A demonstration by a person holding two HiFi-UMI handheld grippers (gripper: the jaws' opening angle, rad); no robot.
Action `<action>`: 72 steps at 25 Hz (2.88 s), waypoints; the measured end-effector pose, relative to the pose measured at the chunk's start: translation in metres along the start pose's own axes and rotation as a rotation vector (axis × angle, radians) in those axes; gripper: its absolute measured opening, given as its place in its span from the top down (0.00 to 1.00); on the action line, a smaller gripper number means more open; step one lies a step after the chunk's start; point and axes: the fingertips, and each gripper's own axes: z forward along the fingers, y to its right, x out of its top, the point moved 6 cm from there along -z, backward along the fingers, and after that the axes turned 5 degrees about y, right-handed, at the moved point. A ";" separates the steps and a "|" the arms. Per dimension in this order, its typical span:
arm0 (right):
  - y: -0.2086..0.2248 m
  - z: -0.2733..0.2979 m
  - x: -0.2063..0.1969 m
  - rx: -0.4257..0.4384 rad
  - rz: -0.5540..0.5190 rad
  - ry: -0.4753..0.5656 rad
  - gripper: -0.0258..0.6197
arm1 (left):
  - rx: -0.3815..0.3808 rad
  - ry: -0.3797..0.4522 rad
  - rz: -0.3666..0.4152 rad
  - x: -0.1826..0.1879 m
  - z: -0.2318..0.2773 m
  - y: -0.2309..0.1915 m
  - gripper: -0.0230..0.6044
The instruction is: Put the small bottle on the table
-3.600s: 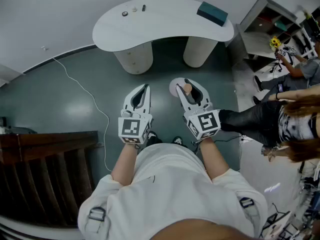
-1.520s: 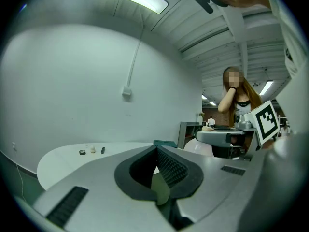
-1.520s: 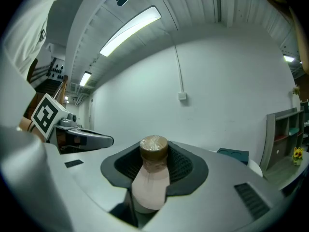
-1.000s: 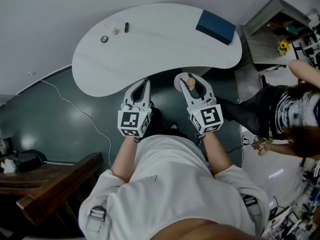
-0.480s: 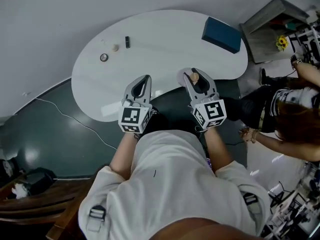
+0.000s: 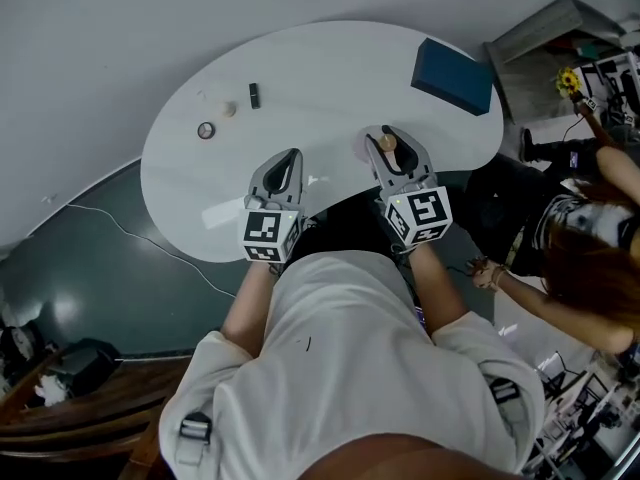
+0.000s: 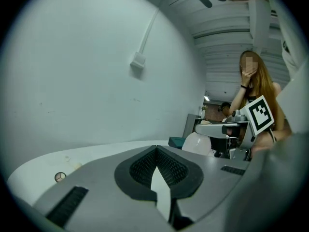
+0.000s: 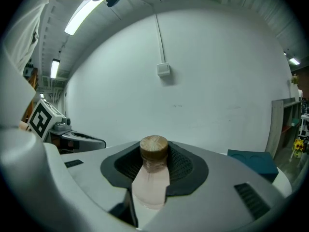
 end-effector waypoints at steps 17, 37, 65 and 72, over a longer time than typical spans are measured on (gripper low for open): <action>0.135 0.120 -0.021 0.023 0.014 -0.101 0.76 | 0.080 -0.133 -0.050 -0.005 0.138 -0.033 0.94; 0.205 0.213 -0.084 0.041 0.026 -0.233 0.76 | 0.187 -0.291 -0.119 -0.051 0.170 -0.048 0.94; 0.210 0.238 -0.114 -0.006 -0.046 -0.298 0.75 | 0.219 -0.312 -0.161 -0.063 0.159 -0.056 0.94; 0.202 0.231 -0.108 -0.025 -0.046 -0.283 0.66 | 0.194 -0.301 -0.163 -0.064 0.155 -0.057 0.94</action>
